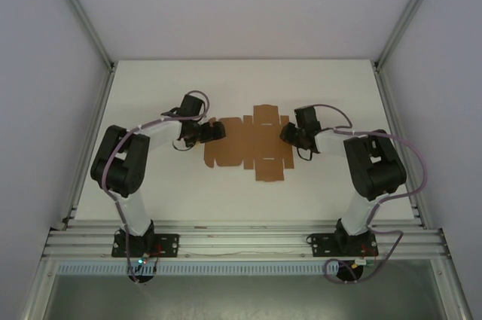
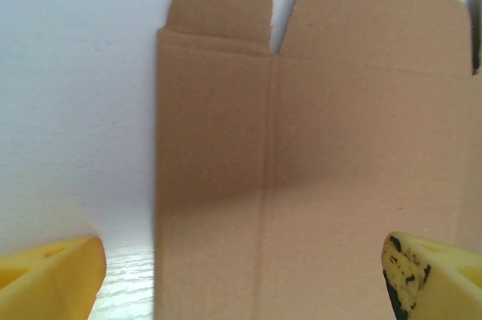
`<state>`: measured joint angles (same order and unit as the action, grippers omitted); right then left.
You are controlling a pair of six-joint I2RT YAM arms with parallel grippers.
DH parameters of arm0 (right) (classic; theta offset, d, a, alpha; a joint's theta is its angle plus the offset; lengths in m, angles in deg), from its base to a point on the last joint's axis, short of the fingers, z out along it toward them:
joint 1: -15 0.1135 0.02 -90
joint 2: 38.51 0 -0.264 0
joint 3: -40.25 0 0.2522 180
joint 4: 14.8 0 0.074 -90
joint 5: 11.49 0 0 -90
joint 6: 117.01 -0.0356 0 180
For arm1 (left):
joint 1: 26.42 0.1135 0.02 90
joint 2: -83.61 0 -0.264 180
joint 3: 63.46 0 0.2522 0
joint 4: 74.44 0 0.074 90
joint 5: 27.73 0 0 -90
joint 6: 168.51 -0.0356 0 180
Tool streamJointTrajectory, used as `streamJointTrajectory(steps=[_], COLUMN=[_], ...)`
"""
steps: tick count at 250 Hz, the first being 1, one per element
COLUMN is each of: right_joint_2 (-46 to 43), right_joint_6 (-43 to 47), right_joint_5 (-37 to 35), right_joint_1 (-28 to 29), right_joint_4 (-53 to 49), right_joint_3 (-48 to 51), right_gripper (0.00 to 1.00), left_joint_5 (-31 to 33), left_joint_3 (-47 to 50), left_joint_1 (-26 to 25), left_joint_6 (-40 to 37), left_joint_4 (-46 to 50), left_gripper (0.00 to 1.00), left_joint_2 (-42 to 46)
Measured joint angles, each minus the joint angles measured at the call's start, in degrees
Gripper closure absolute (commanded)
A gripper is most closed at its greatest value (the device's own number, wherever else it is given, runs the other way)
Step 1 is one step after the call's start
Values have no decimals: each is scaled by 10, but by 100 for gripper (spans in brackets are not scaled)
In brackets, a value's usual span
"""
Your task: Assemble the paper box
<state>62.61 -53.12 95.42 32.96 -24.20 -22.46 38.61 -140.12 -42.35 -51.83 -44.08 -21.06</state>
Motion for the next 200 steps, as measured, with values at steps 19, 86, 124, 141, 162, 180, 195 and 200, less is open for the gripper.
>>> streamJointTrajectory(steps=[19, 86, 124, 141, 162, 180, 195, 200], right_joint_2=[0, 0, 0, 0, 0, 0, 0, 0], right_joint_6=[2, 7, 8, 8, 9, 12, 13, 13], right_joint_5=[0, -3, -7, -8, -9, -9, -9, -9], right_joint_1=[0, 0, 0, 0, 0, 0, 0, 0], right_joint_4=[0, -2, -4, -4, -5, -5, -5, -5], right_joint_3=[0, 0, -1, -1, -2, -2, -2, -2], right_gripper=[71, 71, 71, 72, 71, 72, 71, 71], left_joint_5=[2, -31, -99, -123, -142, -158, -177, -183], left_joint_3=[-13, -23, -16, -6, 8, 28, 52, 62], left_joint_1=[-5, -14, -18, -25, -27, -23, -17, -15], left_joint_6=[-4, -12, -1, 4, 10, 20, 37, 43], left_joint_4=[7, 9, -23, -42, -58, -86, -127, -144], left_gripper=[7, 8, 8, 8, 9, 9, 9, 10], left_joint_2=[-12, -19, -21, -19, -9, 10, 34, 43])
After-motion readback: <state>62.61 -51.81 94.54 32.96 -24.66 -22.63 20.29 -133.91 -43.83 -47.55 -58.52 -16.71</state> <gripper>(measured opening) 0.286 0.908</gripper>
